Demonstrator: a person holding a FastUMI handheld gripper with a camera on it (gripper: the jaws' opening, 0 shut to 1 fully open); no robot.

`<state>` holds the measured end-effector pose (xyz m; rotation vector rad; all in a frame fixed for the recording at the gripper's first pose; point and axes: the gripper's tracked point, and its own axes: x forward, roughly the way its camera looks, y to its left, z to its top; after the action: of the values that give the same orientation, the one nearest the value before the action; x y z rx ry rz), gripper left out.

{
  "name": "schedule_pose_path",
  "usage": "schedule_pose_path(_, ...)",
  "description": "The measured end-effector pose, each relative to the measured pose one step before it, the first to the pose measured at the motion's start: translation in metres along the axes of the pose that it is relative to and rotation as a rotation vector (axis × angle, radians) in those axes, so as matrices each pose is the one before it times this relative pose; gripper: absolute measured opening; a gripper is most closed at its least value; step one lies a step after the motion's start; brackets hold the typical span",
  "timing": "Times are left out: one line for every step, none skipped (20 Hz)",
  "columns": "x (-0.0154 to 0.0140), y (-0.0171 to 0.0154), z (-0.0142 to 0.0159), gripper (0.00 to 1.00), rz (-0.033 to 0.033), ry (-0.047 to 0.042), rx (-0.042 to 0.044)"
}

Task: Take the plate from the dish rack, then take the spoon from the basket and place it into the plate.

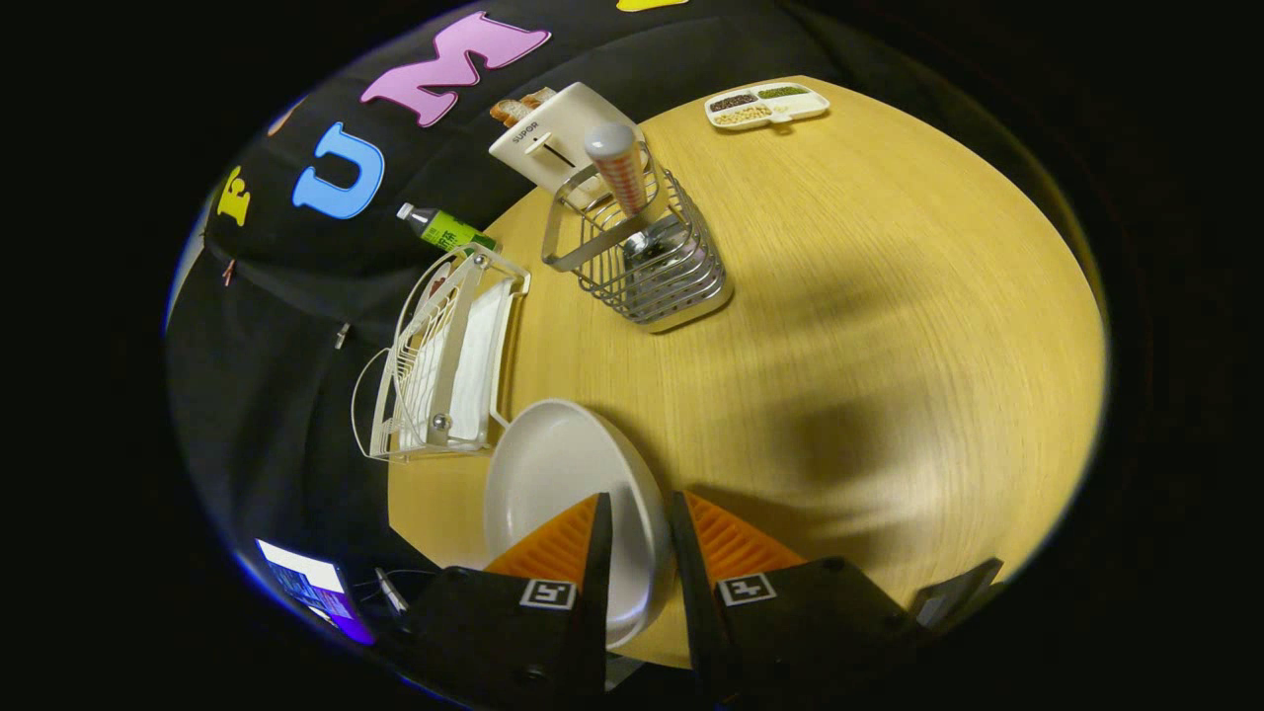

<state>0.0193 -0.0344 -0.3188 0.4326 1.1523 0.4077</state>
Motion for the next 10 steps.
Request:
schedule_pose_path(-0.00047, -0.00283, 0.00266, 0.43, 0.00727, -0.00751, -0.02788)
schedule_pose_path(-0.00203, -0.00328, 0.00221, 0.51, 0.00775, -0.01140, -0.03942)
schedule_pose_path(-0.00401, -0.00555, 0.00490, 0.67, -0.01101, -0.02048, -0.05015)
schedule_pose_path(0.00100, -0.00652, 0.00267, 0.82, -0.00105, -0.02196, -0.05100)
schedule_pose_path(-0.00861, -0.00582, 0.00828, 0.98, -0.00877, -0.01885, -0.04549)
schedule_pose_path(-0.00195, -0.00528, 0.00841, 0.99, -0.01037, -0.03672, -0.04081)
schedule_pose_path(-0.00387, -0.00512, 0.01251, 0.98, -0.01102, -0.04813, -0.03645)
schedule_pose_path(-0.00209, -0.00314, 0.01277, 0.98, -0.00959, -0.04328, -0.03066)
schedule_pose_path(-0.00092, -0.00138, 0.01086, 0.98, 0.00014, -0.03743, -0.02386)
schedule_pose_path(-0.00002, 0.00286, 0.00634, 0.98, 0.01289, -0.02042, -0.01403)
